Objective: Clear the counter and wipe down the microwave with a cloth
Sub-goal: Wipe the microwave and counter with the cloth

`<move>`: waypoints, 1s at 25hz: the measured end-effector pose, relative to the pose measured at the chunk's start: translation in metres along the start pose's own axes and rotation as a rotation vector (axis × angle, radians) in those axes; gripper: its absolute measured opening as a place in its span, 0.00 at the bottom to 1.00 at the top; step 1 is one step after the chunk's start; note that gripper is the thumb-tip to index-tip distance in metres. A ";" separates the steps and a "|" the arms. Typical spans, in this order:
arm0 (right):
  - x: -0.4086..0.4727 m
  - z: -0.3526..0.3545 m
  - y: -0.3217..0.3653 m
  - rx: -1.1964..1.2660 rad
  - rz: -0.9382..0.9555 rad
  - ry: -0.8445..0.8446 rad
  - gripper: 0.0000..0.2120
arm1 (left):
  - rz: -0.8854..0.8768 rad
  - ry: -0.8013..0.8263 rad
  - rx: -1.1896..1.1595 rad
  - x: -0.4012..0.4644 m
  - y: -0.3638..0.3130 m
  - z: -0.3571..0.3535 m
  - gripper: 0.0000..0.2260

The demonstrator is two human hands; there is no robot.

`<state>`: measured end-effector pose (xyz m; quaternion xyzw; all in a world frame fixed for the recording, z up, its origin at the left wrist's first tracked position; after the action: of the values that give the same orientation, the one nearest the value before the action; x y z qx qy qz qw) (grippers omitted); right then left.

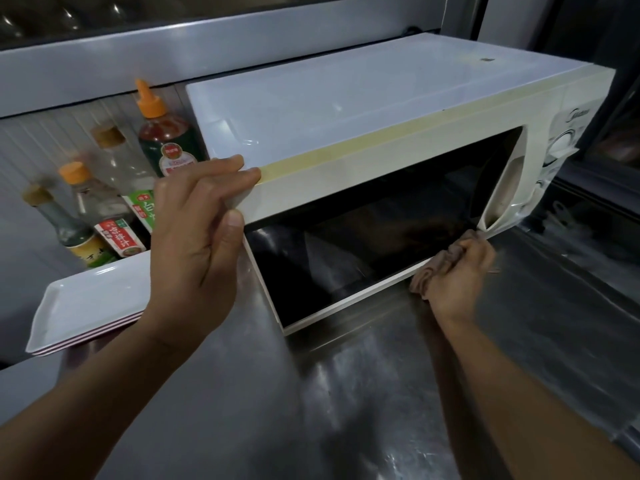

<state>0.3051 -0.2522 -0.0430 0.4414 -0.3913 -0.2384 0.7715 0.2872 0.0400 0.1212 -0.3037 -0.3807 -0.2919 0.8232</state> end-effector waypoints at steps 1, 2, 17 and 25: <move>-0.001 0.001 0.000 -0.013 -0.006 -0.005 0.11 | 0.001 0.000 -0.003 0.000 0.000 0.000 0.14; -0.005 0.001 0.003 -0.015 -0.007 -0.008 0.12 | 0.004 0.004 -0.006 0.000 0.000 0.001 0.14; -0.176 -0.036 0.093 -0.071 0.046 0.298 0.14 | 0.051 0.257 -0.058 0.013 0.000 0.024 0.15; -0.210 -0.038 0.126 -0.051 0.034 0.451 0.13 | 0.050 0.307 -0.086 0.016 0.004 0.028 0.15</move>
<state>0.2176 -0.0210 -0.0274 0.4569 -0.2101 -0.1303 0.8545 0.2860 0.0584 0.1482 -0.3000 -0.2299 -0.3302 0.8650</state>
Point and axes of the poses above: each hand's wrist, its own x-axis towards the middle knuckle, its own z-axis out of the back of the hand, y = z × x, the point moved 2 cm from there along x, towards the middle knuckle
